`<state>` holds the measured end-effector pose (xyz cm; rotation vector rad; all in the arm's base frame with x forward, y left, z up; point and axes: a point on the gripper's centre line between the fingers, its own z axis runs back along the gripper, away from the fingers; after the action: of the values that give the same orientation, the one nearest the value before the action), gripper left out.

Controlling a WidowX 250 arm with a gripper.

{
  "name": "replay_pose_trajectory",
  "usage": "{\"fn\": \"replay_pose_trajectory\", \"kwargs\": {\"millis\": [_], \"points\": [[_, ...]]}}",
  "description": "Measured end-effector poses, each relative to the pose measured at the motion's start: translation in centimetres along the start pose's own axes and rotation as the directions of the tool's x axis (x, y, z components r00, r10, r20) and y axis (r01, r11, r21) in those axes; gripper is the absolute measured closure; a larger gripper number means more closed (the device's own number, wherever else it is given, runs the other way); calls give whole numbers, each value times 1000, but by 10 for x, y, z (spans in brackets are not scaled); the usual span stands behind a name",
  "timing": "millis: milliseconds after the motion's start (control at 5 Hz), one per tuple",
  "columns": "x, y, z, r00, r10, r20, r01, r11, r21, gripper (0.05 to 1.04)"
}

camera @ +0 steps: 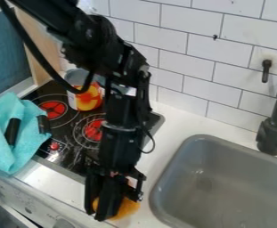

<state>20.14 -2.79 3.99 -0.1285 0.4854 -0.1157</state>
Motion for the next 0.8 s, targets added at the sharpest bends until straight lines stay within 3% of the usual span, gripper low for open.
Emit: {"fn": "replay_pose_trajectory", "kwargs": {"millis": [400,600,800], "points": [[9,-5,-12,998,29,-49,-28,999,30,776],[6,-10,-11,995,72,-61,-68,995,70,487],[-2,-12,18,999,51,18,-52,995,79,191]]}}
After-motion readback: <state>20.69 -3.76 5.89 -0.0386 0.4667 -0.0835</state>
